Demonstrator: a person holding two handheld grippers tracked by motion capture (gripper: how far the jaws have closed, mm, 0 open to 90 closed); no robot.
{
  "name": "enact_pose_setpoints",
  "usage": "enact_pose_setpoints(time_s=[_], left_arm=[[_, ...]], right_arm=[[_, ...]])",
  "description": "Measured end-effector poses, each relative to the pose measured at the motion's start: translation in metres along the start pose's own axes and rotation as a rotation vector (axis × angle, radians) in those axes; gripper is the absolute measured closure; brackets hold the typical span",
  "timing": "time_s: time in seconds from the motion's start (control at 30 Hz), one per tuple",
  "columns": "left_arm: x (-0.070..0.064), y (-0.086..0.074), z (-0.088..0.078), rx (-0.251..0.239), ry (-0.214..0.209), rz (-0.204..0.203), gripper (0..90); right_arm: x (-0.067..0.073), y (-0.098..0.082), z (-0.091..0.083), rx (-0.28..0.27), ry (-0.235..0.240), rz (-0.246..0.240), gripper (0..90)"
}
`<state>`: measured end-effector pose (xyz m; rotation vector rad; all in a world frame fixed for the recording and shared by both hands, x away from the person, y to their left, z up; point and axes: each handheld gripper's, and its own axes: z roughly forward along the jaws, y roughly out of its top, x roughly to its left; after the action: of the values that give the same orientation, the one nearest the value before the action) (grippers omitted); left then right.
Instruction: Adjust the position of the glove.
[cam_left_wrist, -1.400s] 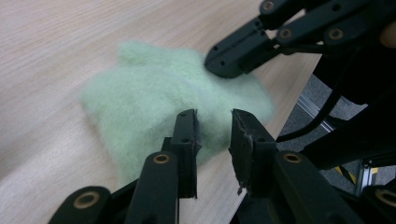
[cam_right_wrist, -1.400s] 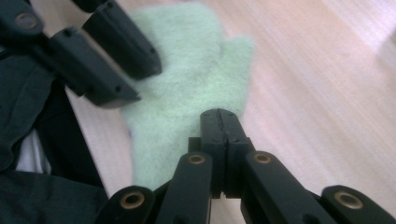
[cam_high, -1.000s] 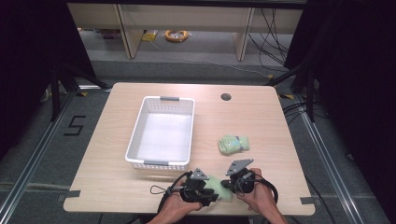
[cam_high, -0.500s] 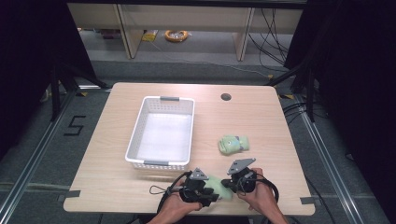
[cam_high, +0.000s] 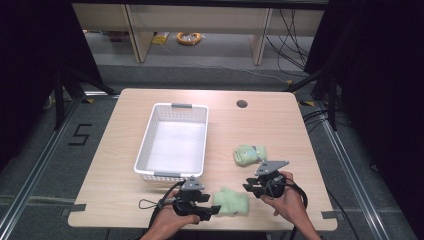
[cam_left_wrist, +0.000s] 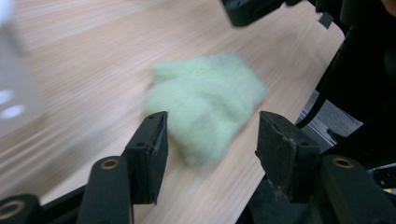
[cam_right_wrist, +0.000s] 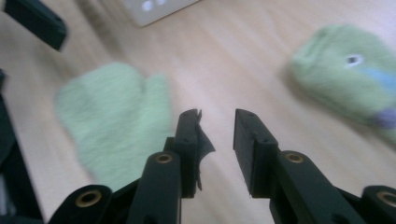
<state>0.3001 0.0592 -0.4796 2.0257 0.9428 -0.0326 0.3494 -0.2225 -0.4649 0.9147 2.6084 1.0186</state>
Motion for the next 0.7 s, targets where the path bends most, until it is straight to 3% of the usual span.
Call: enact_pose_setpoints(time_s=[0.33, 0.4, 0.47, 0.53, 0.57, 0.6, 0.63, 0.7], left_arm=[[0.018, -0.017, -0.019, -0.014, 0.064, -0.033, 33.4], [0.021, -0.019, -0.021, -0.001, 0.074, -0.017, 33.1], [0.021, -0.021, -0.021, -0.014, 0.074, -0.034, 32.9], [0.022, -0.022, -0.022, -0.005, 0.078, -0.023, 32.4], [0.023, -0.023, -0.023, 0.0, 0.081, -0.021, 32.1], [0.023, -0.024, -0.023, 0.006, 0.081, -0.015, 31.7], [0.023, -0.025, -0.024, 0.01, 0.078, -0.014, 31.5], [0.022, -0.027, -0.022, -0.007, 0.083, -0.035, 30.9]], right_arm=[[-0.038, 0.011, -0.004, 0.003, -0.09, 0.017, 62.8], [-0.046, 0.014, -0.002, -0.001, -0.113, 0.031, 62.4], [-0.055, 0.018, 0.0, 0.0, -0.122, 0.026, 62.6], [-0.061, 0.022, 0.003, 0.01, -0.127, 0.063, 62.6], [-0.065, 0.025, 0.006, 0.012, -0.137, 0.052, 62.6], [-0.066, 0.027, 0.008, 0.03, -0.147, 0.091, 62.6], [-0.068, 0.029, 0.009, 0.047, -0.146, 0.092, 62.6], [-0.075, 0.033, 0.017, 0.026, -0.158, 0.082, 62.6]])
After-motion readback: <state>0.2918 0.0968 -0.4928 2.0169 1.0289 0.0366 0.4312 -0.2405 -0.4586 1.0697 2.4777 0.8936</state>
